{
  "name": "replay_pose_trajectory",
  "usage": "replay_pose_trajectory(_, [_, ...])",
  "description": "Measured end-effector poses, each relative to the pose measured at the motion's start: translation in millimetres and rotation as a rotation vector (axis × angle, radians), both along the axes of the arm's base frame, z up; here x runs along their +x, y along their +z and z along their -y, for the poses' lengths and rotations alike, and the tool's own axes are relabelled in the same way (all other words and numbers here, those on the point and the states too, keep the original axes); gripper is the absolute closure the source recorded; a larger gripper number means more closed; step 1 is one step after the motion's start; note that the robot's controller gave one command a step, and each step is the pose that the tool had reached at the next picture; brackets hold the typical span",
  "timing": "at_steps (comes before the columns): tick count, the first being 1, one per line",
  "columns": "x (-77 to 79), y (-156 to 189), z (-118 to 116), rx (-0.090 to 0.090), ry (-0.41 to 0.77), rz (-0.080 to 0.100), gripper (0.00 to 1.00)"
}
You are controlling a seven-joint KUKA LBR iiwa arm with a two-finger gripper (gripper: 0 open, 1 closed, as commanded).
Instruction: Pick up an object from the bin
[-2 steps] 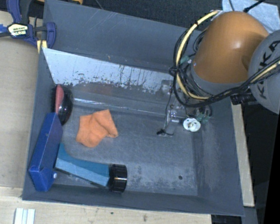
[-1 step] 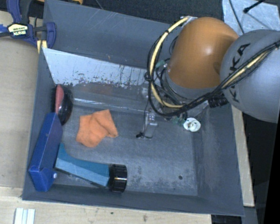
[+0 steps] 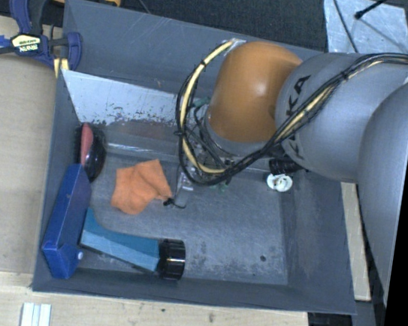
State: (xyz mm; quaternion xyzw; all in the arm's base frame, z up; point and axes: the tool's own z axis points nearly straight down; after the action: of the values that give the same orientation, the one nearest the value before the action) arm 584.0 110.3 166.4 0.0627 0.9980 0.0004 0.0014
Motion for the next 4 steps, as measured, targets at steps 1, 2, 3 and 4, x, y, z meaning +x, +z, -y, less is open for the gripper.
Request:
replay_pose_trajectory(1, [-24.8, -12, -36, -0.001, 0.171, -0.001, 0.00])
replay_pose_trajectory(2, [-12.1, -88, -54, 0.001, 0.003, 0.004, 0.00])
replay_pose_trajectory(3, [1.8, -94, -38, 0.000, 0.309, 0.006, 1.00])
replay_pose_trajectory(4, [1.5, -95, -39, 0.000, 0.308, 0.005, 1.00])
